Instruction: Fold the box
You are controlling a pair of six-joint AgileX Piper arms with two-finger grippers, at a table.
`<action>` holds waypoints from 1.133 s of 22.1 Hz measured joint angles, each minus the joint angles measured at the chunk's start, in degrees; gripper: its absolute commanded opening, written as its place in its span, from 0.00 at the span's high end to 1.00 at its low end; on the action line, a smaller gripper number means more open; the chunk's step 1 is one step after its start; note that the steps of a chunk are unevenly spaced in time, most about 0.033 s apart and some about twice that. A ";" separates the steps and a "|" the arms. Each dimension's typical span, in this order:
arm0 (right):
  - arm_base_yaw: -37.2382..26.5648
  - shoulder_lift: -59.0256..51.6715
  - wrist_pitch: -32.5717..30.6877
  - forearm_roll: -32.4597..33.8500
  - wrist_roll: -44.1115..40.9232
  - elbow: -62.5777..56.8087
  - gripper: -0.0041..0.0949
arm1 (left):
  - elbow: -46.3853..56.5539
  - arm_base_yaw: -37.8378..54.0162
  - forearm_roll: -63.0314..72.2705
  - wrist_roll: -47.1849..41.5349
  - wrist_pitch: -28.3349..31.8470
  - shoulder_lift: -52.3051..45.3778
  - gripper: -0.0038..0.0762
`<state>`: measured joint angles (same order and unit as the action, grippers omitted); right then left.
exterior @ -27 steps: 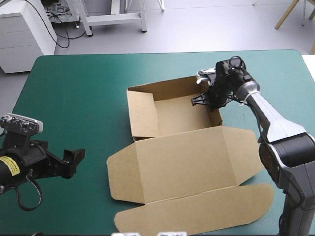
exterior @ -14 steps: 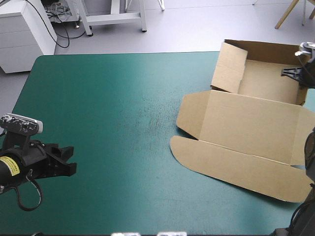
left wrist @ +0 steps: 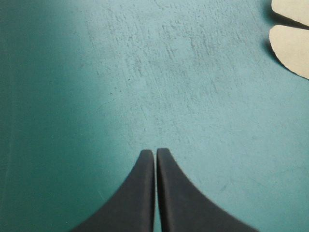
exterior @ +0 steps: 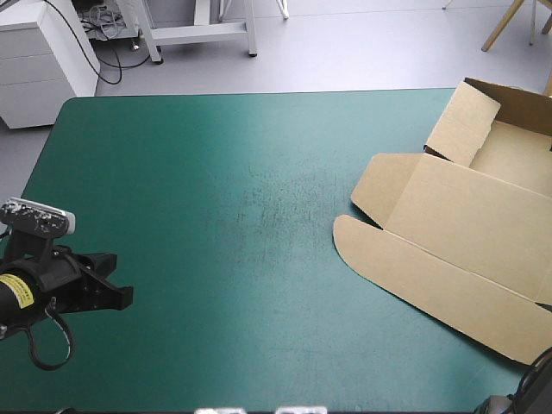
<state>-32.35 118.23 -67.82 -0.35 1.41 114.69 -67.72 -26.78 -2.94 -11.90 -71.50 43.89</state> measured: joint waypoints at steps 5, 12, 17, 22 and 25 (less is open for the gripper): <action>-2.10 -0.06 -1.96 -5.99 3.88 0.11 0.01 | 0.00 0.00 -0.14 0.05 0.00 0.00 0.96; -2.27 -9.22 -2.45 -12.90 5.61 -0.39 0.54 | 0.00 0.00 -0.41 0.33 0.00 0.00 0.96; 6.75 -21.61 -2.51 -17.95 8.97 -7.86 0.96 | 0.19 0.00 -0.18 5.54 0.00 -1.34 0.96; 22.77 -31.27 1.92 -18.00 14.24 -20.51 0.96 | 0.16 0.00 2.94 11.39 0.00 -5.58 0.96; 30.47 -36.62 5.95 -17.54 17.05 -27.46 0.96 | 0.16 0.00 3.97 11.90 0.00 -8.52 0.96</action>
<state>-1.89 81.60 -61.87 -17.88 18.46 87.24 -67.56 -26.78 1.03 0.00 -71.50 35.38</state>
